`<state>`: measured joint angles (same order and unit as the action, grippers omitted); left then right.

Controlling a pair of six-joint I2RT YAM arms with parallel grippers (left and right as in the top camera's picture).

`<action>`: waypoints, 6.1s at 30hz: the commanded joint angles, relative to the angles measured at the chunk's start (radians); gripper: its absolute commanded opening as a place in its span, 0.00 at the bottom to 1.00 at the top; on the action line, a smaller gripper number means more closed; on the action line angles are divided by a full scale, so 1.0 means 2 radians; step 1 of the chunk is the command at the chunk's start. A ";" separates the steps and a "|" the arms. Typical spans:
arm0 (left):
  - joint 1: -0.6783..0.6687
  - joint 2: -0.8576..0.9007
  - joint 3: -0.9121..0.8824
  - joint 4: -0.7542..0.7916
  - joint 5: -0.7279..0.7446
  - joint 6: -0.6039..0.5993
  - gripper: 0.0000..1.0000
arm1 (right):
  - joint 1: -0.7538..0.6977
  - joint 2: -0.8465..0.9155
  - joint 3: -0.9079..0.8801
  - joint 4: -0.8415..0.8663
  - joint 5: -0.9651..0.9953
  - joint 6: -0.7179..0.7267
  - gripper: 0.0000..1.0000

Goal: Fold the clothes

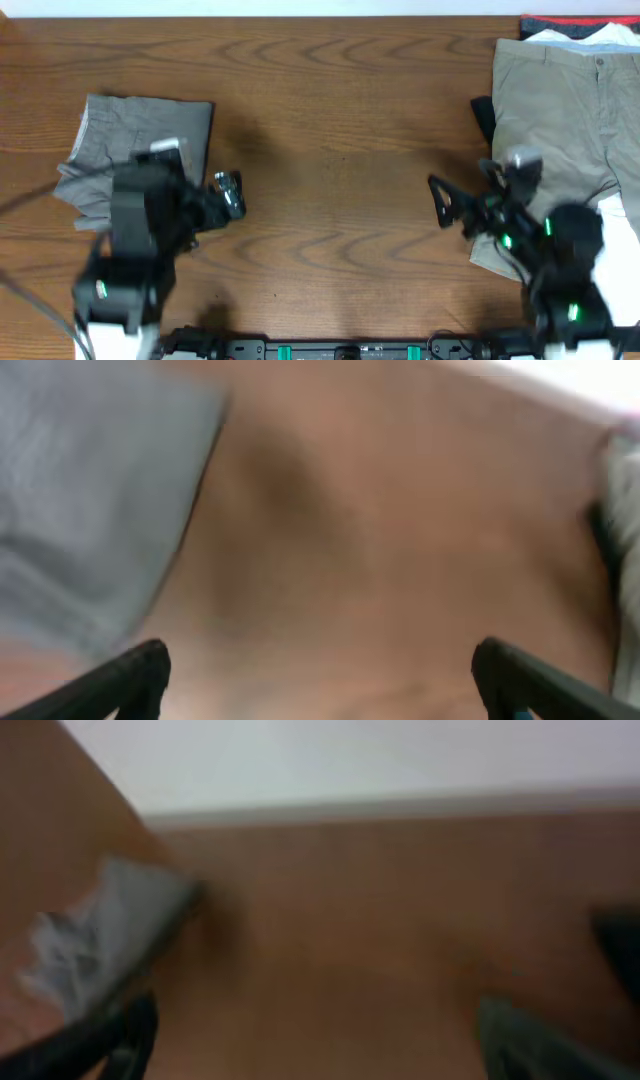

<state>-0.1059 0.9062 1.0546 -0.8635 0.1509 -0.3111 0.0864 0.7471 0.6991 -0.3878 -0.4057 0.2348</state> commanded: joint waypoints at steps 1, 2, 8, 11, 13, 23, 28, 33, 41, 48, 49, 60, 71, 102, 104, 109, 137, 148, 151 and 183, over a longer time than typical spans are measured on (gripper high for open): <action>-0.005 0.080 0.115 -0.057 -0.001 0.011 0.98 | -0.004 0.118 0.093 -0.075 0.041 -0.061 0.99; -0.007 0.101 0.144 -0.077 0.000 0.015 0.98 | -0.004 0.165 0.132 -0.112 0.046 -0.080 0.99; -0.010 0.156 0.198 -0.081 0.075 0.010 0.98 | -0.004 0.340 0.294 -0.228 0.027 -0.092 0.99; -0.010 0.168 0.198 -0.072 0.076 0.011 0.99 | -0.004 0.382 0.316 -0.238 0.008 -0.092 0.99; -0.010 0.181 0.198 -0.077 0.076 0.023 0.96 | -0.005 0.400 0.317 -0.222 0.012 -0.092 0.99; -0.034 0.270 0.198 -0.111 0.078 0.047 0.91 | -0.066 0.451 0.320 -0.206 0.276 0.050 0.94; -0.069 0.299 0.198 -0.104 0.077 0.056 0.90 | -0.104 0.497 0.320 -0.249 0.278 0.054 0.84; -0.089 0.305 0.198 -0.083 0.076 0.056 0.90 | -0.108 0.540 0.320 -0.278 0.262 0.054 0.71; -0.091 0.304 0.198 -0.069 0.076 0.056 0.90 | -0.105 0.602 0.313 -0.285 0.262 0.060 0.49; -0.091 0.304 0.198 -0.067 0.076 0.056 0.90 | -0.103 0.606 0.313 -0.281 0.253 0.060 0.27; -0.091 0.304 0.198 -0.065 0.076 0.056 0.90 | -0.104 0.606 0.313 -0.282 0.255 0.060 0.29; -0.091 0.304 0.198 -0.065 0.076 0.056 0.90 | -0.101 0.607 0.287 -0.264 0.255 0.069 0.23; -0.091 0.304 0.198 -0.072 0.076 0.056 0.90 | -0.083 0.537 0.293 -0.246 0.185 0.009 0.01; -0.090 0.304 0.198 -0.073 0.040 0.056 0.91 | 0.266 0.397 0.311 -0.173 0.104 0.007 0.02; -0.090 0.304 0.198 -0.073 0.030 0.056 0.91 | 0.282 0.397 0.311 -0.174 0.129 0.007 0.04; -0.090 0.304 0.198 -0.073 0.023 0.056 0.91 | 0.286 0.397 0.311 -0.171 0.187 0.008 0.07; -0.133 0.454 0.200 0.207 0.104 0.071 0.80 | 0.117 0.397 0.311 -0.223 0.221 0.088 0.45; -0.138 0.597 0.201 0.420 0.140 0.020 0.68 | 0.117 0.399 0.310 -0.240 0.221 0.116 0.20; -0.142 0.603 0.201 0.404 0.144 0.024 0.57 | 0.118 0.409 0.306 -0.196 0.214 0.116 0.03; -0.112 0.273 0.201 0.027 -0.085 0.107 0.58 | 0.114 0.846 0.341 0.219 0.089 0.316 0.01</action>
<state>-0.3363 1.4723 1.4418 -0.8047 -0.0006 -0.1066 0.2283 2.2715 1.4025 0.0887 -0.1120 0.8276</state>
